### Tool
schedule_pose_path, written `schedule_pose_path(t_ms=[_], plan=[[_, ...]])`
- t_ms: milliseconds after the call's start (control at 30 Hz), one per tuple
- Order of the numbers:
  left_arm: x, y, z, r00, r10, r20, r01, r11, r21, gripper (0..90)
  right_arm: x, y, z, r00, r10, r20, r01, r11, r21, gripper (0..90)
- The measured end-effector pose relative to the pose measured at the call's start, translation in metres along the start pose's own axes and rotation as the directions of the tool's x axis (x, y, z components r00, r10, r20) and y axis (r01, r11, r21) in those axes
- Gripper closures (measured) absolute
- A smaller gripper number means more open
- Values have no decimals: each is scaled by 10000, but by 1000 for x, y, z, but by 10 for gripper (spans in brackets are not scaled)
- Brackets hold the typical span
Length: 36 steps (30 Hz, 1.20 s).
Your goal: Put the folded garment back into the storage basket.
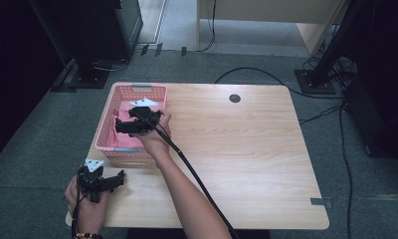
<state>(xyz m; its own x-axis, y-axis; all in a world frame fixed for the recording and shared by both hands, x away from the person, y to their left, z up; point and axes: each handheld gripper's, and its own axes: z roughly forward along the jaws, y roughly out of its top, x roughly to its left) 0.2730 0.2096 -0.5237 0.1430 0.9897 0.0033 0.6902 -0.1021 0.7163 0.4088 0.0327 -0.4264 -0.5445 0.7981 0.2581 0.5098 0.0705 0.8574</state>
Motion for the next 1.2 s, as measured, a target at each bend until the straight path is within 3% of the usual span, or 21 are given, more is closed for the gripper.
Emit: schedule_pose_path(t_ms=[133,233,433,700,1033,1200], plan=[[0,0,0,10000,17,0,-17,10000,11,0,-7,-5,-9,9999,2,126,0,9999,-160,0],[0,0,0,10000,18,-3,-18,10000,13,0,-16,-8,-17,9987,-18,517,26,9999,-163,0],[0,0,0,10000,19,1,-19,10000,18,0,-40,-17,-33,9930,15,1178,0,9999,-131,0],[0,0,0,10000,28,0,-28,10000,11,0,-70,-34,-55,9858,357,1642,-306,9990,-333,0],[0,0,0,10000,26,1,-26,10000,-2,0,-104,-57,-71,9713,693,2277,-672,9976,-170,0],[0,0,0,10000,25,0,-25,10000,-4,0,-113,-70,-74,9680,524,2453,-607,9978,265,0]])
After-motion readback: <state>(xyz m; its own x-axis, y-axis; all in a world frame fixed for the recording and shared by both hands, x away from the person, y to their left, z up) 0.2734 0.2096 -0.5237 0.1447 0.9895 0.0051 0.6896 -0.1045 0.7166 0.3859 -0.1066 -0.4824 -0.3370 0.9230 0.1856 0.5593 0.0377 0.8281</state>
